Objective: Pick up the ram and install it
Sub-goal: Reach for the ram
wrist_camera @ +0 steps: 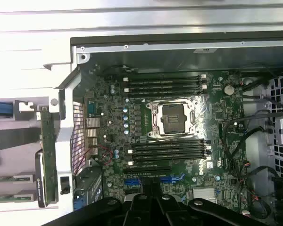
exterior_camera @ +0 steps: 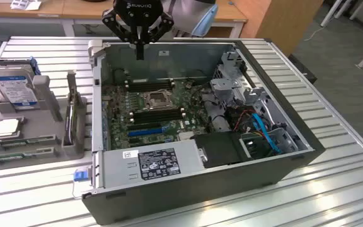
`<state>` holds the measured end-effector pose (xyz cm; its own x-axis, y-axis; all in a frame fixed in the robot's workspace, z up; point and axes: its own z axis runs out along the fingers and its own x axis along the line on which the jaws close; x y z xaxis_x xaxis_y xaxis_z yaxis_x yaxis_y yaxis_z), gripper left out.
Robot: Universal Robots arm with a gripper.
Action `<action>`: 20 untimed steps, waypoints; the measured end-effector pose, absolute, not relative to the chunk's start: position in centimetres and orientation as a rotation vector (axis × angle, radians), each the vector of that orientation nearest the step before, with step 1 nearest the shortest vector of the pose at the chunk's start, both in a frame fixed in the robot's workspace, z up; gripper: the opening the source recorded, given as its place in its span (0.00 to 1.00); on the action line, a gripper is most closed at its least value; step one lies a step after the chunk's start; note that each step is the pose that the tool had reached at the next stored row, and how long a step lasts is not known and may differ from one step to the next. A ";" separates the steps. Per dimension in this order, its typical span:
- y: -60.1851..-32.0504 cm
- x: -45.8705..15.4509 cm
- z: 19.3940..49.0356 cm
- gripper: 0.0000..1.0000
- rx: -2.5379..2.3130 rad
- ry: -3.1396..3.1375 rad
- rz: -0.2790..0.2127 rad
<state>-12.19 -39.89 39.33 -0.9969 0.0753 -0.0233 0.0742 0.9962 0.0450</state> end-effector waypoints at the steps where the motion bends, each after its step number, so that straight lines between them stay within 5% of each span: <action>1: -39.9 -12.2 39.3 0.11 0.117 3.114 0.069; 20: -39.9 -14.6 39.2 0.11 0.117 3.114 0.068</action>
<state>-14.56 -39.89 39.24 -0.9969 0.0753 -0.0233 0.0742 0.9962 0.0447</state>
